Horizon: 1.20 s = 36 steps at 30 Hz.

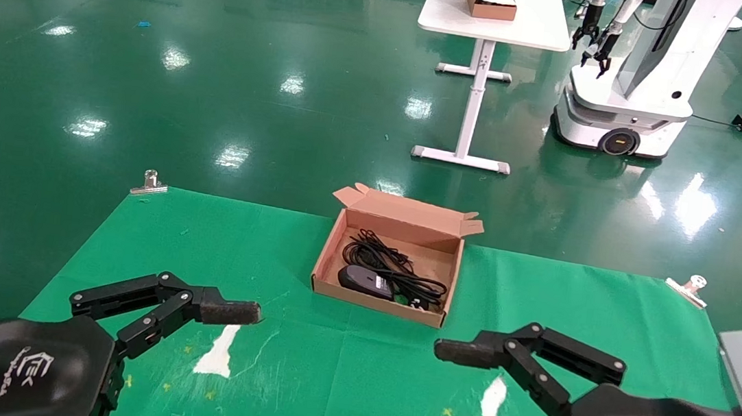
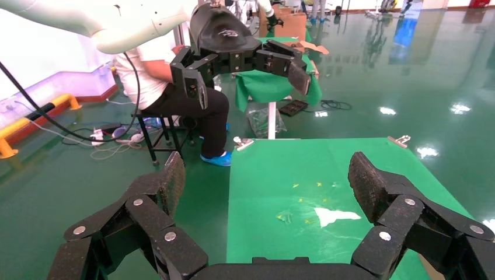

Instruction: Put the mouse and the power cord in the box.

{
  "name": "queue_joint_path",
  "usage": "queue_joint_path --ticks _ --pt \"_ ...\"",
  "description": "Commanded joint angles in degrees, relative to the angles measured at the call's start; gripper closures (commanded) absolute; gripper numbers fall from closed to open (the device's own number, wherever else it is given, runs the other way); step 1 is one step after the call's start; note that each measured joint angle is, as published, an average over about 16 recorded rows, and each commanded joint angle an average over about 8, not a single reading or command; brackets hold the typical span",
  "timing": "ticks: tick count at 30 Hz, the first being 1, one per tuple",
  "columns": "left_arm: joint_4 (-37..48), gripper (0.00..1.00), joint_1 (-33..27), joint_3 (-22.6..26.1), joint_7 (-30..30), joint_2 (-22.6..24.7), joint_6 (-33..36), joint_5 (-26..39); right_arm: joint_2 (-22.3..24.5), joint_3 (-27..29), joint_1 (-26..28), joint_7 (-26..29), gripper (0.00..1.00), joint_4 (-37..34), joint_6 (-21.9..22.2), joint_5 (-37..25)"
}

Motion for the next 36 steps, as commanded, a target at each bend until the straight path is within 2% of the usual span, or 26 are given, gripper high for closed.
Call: queue_joint_path --ticks 1,36 --pt "-0.7 0.0 0.4 -0.4 -0.2 -0.6 0.6 -0.4 0.3 0.2 -0.9 0.9 0.0 1.4 -0.4 0.6" --pt "0.2 0.0 0.0 0.0 -0.2 0.1 -0.2 0.1 -0.1 0.0 0.2 0.1 0.0 -0.3 0.1 -0.2"
